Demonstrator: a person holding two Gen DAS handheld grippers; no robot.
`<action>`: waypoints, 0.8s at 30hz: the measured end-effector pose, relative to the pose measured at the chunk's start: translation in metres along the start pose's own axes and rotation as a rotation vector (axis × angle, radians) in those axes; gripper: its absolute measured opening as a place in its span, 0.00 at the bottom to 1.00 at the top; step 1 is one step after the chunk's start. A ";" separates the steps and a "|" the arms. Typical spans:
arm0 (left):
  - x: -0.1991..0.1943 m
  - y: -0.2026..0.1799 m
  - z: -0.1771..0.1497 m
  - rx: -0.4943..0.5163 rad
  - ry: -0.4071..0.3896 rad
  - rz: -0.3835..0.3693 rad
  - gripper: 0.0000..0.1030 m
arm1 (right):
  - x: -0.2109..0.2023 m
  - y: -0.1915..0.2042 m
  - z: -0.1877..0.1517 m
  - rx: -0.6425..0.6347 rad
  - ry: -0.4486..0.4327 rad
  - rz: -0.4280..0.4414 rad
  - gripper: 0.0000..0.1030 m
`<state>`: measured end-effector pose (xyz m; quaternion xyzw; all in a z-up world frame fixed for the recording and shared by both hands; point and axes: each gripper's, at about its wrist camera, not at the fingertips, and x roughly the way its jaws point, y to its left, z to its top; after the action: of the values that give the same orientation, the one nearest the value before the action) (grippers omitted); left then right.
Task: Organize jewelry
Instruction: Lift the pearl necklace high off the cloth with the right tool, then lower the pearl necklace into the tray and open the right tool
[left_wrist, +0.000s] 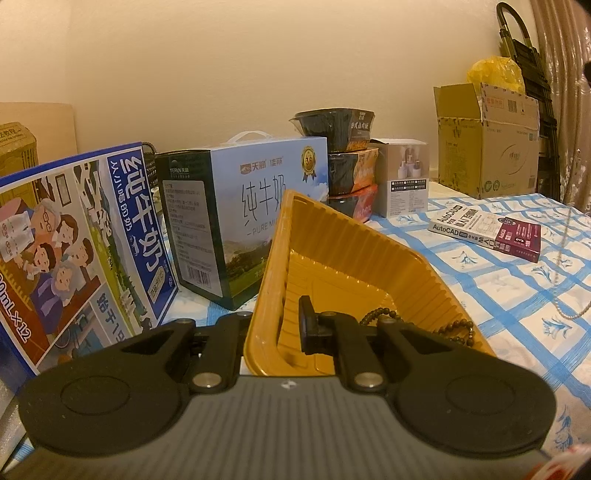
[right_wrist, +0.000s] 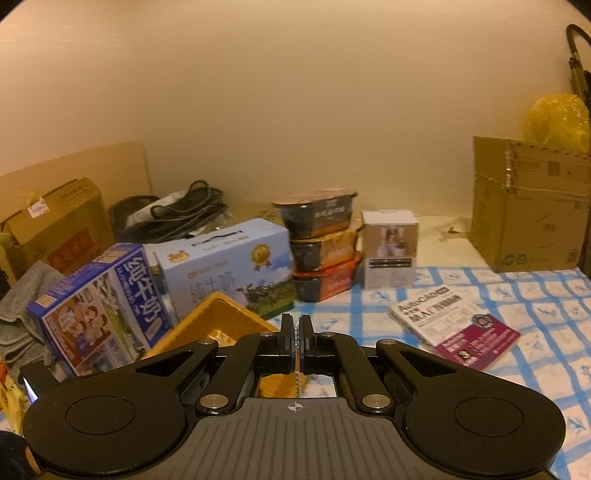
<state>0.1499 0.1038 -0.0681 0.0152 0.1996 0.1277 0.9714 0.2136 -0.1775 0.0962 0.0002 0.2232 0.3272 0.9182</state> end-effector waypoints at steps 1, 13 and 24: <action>0.000 0.000 0.000 -0.001 0.001 0.001 0.11 | 0.003 0.003 0.002 0.001 0.000 0.009 0.02; 0.000 0.001 0.000 -0.010 0.003 -0.002 0.11 | 0.060 0.061 0.026 0.058 -0.051 0.241 0.02; 0.000 0.002 -0.001 -0.019 0.003 -0.004 0.11 | 0.138 0.067 -0.032 0.156 0.166 0.301 0.02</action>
<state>0.1490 0.1056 -0.0685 0.0056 0.1999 0.1275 0.9715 0.2549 -0.0469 0.0203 0.0779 0.3204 0.4416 0.8344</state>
